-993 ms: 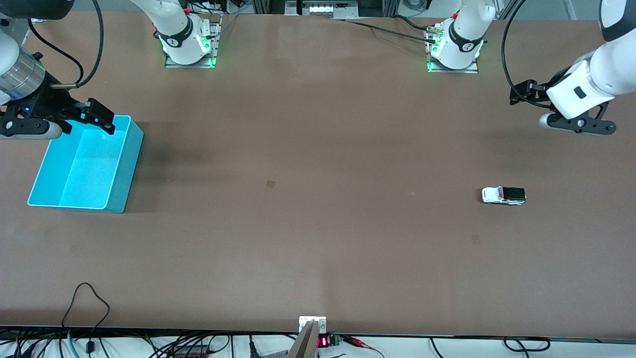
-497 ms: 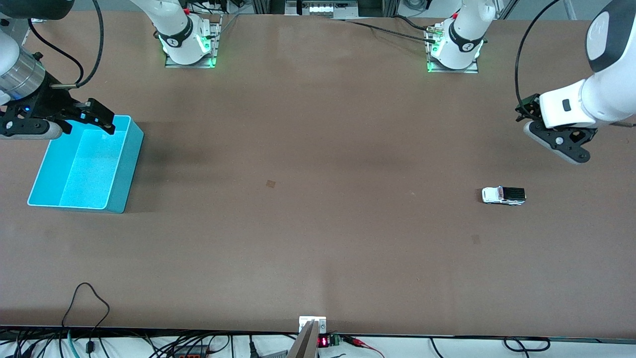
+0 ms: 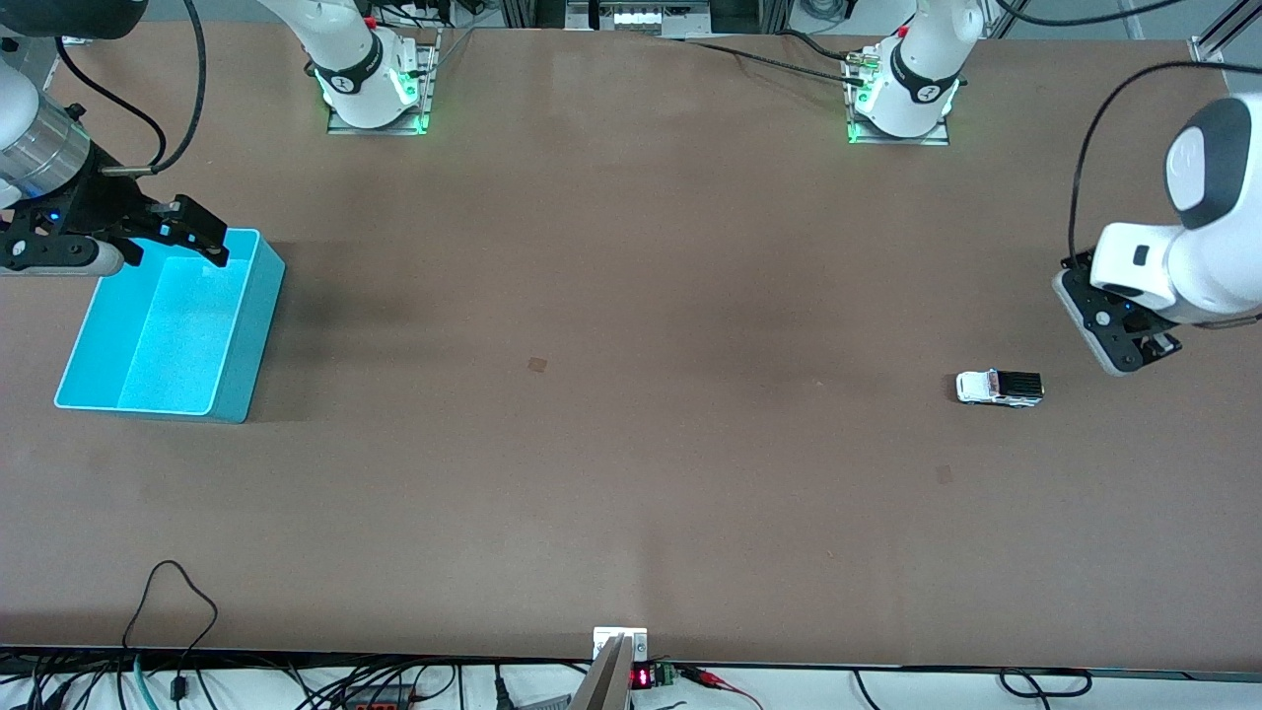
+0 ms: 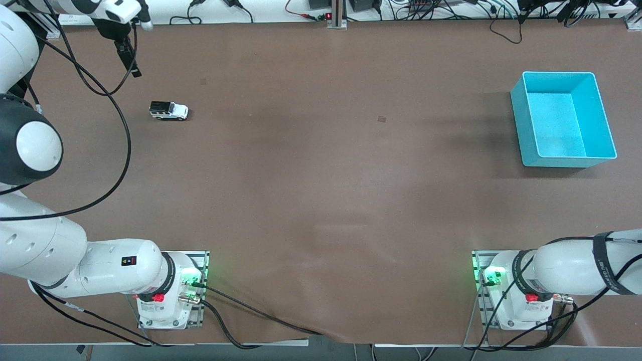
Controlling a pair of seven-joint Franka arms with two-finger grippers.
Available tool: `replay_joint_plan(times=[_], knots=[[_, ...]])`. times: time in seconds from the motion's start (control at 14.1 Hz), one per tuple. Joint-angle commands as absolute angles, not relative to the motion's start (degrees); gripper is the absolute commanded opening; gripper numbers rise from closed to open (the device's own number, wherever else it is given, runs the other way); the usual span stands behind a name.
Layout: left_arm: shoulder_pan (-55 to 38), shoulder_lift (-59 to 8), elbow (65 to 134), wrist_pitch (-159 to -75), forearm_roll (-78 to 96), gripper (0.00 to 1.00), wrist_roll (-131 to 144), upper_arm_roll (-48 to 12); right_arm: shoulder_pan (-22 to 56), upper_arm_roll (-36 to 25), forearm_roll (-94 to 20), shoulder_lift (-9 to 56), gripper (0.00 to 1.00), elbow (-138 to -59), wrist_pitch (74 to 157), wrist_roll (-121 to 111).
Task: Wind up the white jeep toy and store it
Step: 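Lower the open left gripper over the white toy jeep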
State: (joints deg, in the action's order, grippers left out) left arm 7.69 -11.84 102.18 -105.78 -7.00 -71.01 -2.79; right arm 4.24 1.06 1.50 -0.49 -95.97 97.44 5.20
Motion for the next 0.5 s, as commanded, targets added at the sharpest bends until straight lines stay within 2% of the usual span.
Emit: replay_joint_plan(times=[0.0,0.43], knots=[[8.7,-14.6,104.0,-111.3,-8.0,1.0,-79.5,-3.0,4.5,1.1,2.2,-0.9,1.0,-96.0,97.4,5.4],[11.5,-19.2,112.8,-131.5,-8.0,1.0,-93.7,-3.0,4.6,1.1,2.2,-0.9,1.0,-96.0,97.4,5.4]])
